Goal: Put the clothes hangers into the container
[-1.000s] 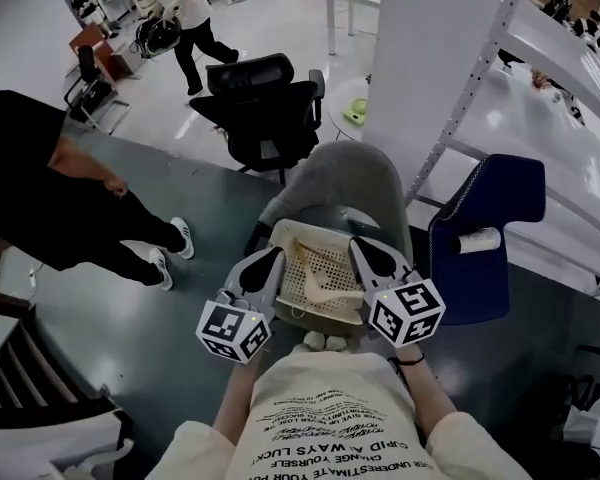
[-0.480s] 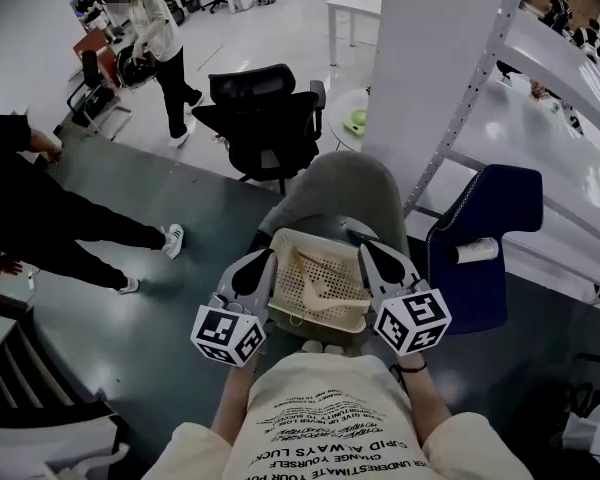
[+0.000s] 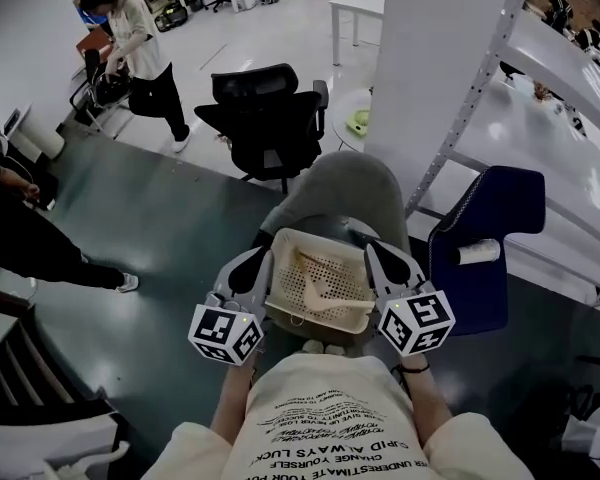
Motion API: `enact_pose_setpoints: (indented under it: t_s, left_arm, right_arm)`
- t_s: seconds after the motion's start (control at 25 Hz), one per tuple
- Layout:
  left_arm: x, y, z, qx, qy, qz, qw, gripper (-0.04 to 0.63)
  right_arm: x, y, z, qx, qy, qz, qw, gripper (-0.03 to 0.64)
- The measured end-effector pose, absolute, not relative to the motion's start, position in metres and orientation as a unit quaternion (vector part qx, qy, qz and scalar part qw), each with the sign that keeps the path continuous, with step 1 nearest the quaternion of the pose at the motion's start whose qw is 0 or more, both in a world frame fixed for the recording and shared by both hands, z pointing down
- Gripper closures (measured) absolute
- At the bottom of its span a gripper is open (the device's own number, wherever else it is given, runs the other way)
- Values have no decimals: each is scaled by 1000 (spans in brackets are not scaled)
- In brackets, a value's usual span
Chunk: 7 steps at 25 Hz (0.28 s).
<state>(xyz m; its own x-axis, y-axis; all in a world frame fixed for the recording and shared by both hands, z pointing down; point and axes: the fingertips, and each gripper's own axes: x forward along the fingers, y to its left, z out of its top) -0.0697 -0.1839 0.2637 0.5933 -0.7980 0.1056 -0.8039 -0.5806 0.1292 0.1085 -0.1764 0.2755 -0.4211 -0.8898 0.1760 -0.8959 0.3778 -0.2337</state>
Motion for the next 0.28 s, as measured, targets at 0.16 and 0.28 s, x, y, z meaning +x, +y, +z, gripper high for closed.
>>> enact_pose_setpoints:
  t_s: [0.16, 0.28]
  left_arm:
    - [-72, -185, 264, 887, -454, 20, 82, 572]
    - [-75, -184, 264, 885, -457, 22, 83, 572]
  right_arm:
    - [111, -175, 278, 539, -829, 151, 14, 615]
    - [112, -174, 280, 539, -828, 156, 12, 615]
